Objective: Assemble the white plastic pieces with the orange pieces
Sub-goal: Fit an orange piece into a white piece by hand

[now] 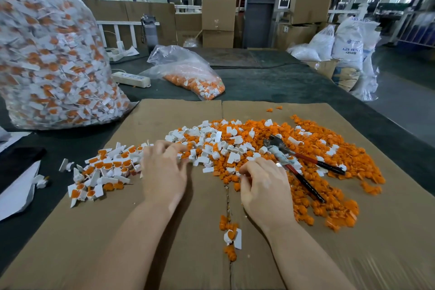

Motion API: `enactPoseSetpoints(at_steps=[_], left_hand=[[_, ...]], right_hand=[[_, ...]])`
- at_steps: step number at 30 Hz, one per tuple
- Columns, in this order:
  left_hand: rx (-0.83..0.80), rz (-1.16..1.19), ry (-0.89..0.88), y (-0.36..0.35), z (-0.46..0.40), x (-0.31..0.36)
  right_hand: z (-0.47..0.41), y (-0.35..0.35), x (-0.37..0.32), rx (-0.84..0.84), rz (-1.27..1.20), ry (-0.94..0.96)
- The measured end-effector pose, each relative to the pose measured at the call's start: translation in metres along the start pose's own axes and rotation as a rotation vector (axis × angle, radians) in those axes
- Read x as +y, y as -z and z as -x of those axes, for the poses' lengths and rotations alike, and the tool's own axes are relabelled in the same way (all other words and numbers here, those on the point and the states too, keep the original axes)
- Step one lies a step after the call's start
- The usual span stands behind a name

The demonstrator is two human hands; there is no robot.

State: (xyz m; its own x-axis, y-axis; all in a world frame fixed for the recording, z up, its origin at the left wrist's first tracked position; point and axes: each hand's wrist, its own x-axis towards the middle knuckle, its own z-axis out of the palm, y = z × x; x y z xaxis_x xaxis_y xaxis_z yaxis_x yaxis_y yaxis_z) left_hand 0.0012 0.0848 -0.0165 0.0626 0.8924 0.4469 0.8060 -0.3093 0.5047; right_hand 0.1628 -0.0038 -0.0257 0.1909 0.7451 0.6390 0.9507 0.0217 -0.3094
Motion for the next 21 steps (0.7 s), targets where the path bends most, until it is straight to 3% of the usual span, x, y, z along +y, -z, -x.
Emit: enactPoseSetpoints(at_steps=[3, 6, 10, 21], left_hand=[[-0.113, 0.194, -0.135, -0.01, 0.007, 0.023], [-0.163, 0.262, -0.138, -0.021, 0.011, 0.039], [-0.146, 0.312, -0.087, -0.031, 0.014, 0.051], [-0.244, 0.272, -0.2, -0.037, 0.006, 0.056]], right_hand=[[0.002, 0.003, -0.004, -0.031, 0.048, 0.019], [0.003, 0.003, -0.006, -0.07, 0.138, 0.048], [0.002, 0.001, -0.004, -0.042, 0.195, 0.035], [0.003, -0.003, -0.001, -0.051, 0.11, -0.04]])
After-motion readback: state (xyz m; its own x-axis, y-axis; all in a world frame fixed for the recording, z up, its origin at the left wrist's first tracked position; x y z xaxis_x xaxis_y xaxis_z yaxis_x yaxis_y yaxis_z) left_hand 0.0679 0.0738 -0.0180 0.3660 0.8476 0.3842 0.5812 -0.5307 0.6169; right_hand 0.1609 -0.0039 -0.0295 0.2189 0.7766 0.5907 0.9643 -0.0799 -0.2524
